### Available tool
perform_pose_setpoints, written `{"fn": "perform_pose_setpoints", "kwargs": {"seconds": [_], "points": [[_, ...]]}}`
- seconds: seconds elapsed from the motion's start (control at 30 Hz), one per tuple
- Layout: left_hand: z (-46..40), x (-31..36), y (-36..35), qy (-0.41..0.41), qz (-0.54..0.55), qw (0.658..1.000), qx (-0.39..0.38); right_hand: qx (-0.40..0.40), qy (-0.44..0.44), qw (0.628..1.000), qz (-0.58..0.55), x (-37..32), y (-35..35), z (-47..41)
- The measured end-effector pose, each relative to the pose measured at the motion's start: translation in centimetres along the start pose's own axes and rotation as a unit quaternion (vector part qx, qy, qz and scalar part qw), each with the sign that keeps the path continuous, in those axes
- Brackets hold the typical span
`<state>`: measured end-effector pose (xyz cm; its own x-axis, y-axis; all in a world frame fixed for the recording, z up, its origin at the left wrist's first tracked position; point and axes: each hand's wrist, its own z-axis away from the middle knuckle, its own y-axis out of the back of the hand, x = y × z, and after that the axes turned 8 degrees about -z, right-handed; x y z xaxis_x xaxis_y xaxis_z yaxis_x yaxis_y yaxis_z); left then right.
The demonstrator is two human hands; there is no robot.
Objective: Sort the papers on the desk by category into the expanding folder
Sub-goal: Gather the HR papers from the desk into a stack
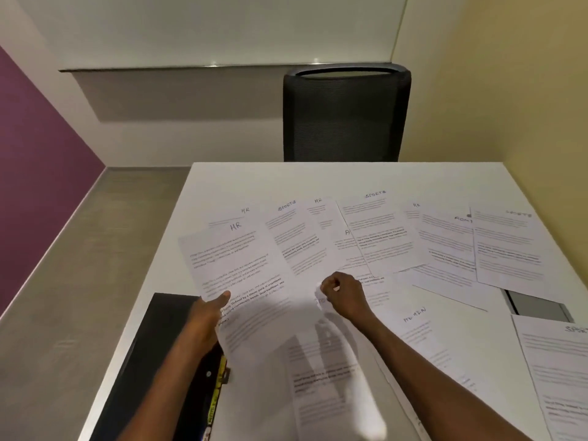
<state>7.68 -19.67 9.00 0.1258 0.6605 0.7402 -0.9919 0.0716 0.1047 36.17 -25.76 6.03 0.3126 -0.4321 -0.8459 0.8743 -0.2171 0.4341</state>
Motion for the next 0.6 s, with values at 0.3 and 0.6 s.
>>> {"fn": "perform_pose_setpoints", "kwargs": {"seconds": [0.3, 0.6], "points": [[-6.3, 0.8, 4.6, -0.036, -0.012, 0.999, -0.033, 0.139, -0.091, 0.983, 0.080, 0.5, -0.2, -10.2], [-10.1, 1.9, 2.0, -0.035, -0.018, 0.997, -0.063, 0.134, -0.030, 0.975, 0.173, -1.6, 0.7, -21.1]]}}
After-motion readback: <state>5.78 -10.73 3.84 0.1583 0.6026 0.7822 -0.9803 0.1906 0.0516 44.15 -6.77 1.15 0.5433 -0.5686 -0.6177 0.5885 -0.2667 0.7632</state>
